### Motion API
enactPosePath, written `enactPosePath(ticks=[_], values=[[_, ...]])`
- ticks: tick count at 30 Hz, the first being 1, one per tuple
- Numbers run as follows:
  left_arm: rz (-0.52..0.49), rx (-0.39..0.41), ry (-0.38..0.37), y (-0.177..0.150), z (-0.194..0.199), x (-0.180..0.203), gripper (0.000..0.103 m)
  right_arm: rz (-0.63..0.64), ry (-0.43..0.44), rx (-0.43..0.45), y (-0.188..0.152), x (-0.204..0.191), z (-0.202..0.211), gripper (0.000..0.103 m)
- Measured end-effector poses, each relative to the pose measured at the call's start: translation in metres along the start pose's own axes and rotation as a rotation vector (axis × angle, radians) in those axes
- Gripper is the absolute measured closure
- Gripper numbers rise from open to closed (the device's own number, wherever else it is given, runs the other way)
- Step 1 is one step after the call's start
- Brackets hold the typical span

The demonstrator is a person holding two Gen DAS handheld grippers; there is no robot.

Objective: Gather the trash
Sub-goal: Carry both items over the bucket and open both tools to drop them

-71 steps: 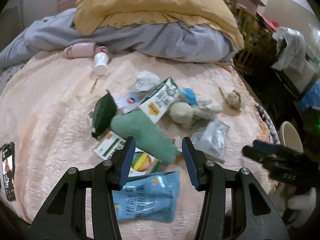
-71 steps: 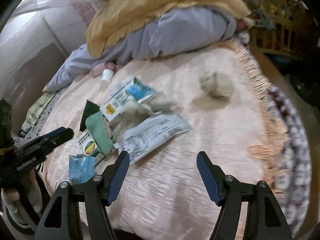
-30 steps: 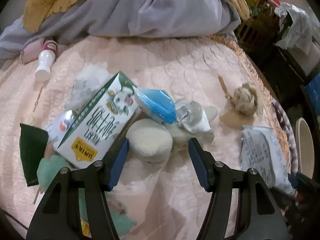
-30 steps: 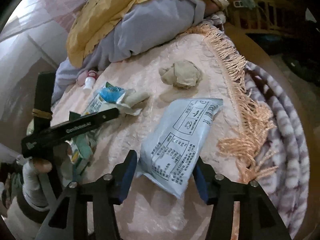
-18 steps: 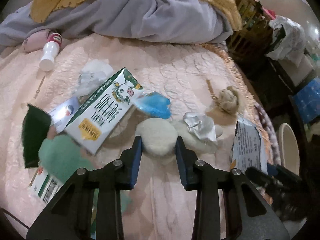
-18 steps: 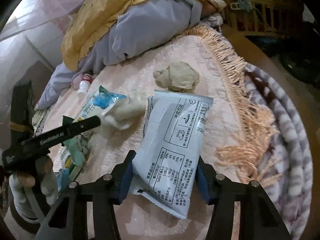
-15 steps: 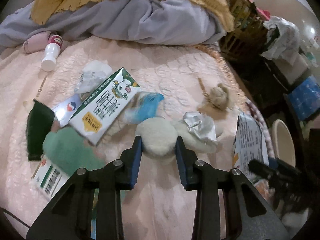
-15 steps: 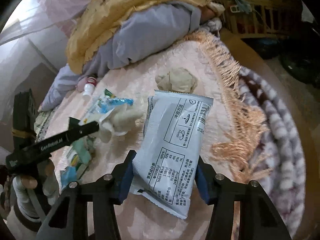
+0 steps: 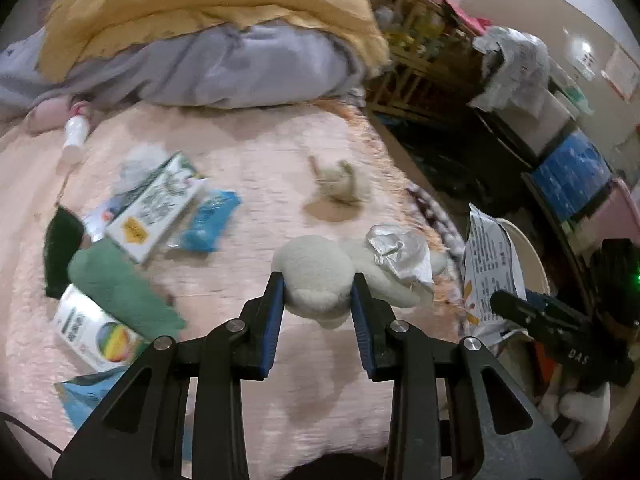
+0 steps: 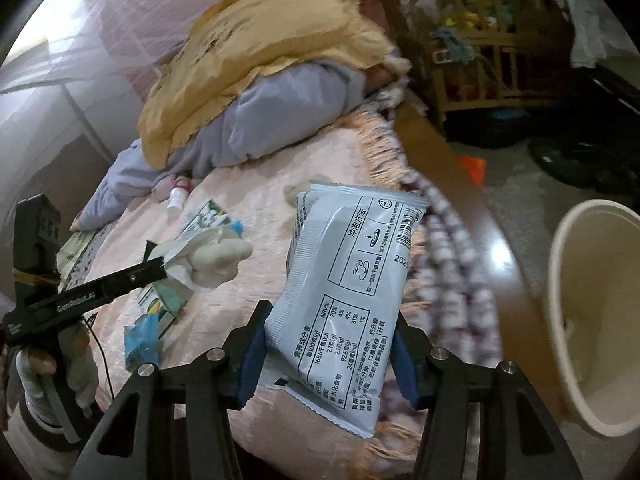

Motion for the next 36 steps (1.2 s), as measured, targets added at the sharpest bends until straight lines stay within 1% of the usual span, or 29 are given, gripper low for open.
enactPosePath(ticks=[6,10,17,22,27,32,36], values=[[-0.079,-0.002,-0.03,0.001,-0.013,0.053,0.073,-0.044,-0.076,0.033,-0.002,0.041,0.031,0.05],[-0.124,-0.016,-0.056,0.0,-0.029,0.089,0.073,-0.079,-0.127,0.052,-0.005,0.072,0.052,0.05],[-0.188,-0.04,-0.104,0.002,-0.058,0.148,0.073,-0.146,-0.212,0.073,-0.011,0.123,0.076,0.049],[-0.194,-0.079,-0.16,0.004,-0.082,0.186,0.073,-0.208,-0.261,0.078,-0.018,0.16,0.086,0.049],[-0.201,-0.109,-0.197,0.003,-0.103,0.221,0.073,-0.253,-0.304,0.091,-0.024,0.187,0.093,0.049],[-0.213,-0.131,-0.212,0.002,-0.122,0.245,0.073,-0.269,-0.361,0.09,-0.028,0.207,0.097,0.049],[-0.226,-0.145,-0.221,-0.001,-0.135,0.261,0.073,-0.292,-0.379,0.086,-0.032,0.22,0.098,0.049]])
Point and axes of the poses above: each gripper's, at about its wrist camera, not at the fingertips, and z roughly against the way its jaws point, x to its right, y to its top, the point moved 1 cm from there along -z, roughly the way its jaws point, and after that the axes turned 4 degrees about x, right-handed, at the moved point
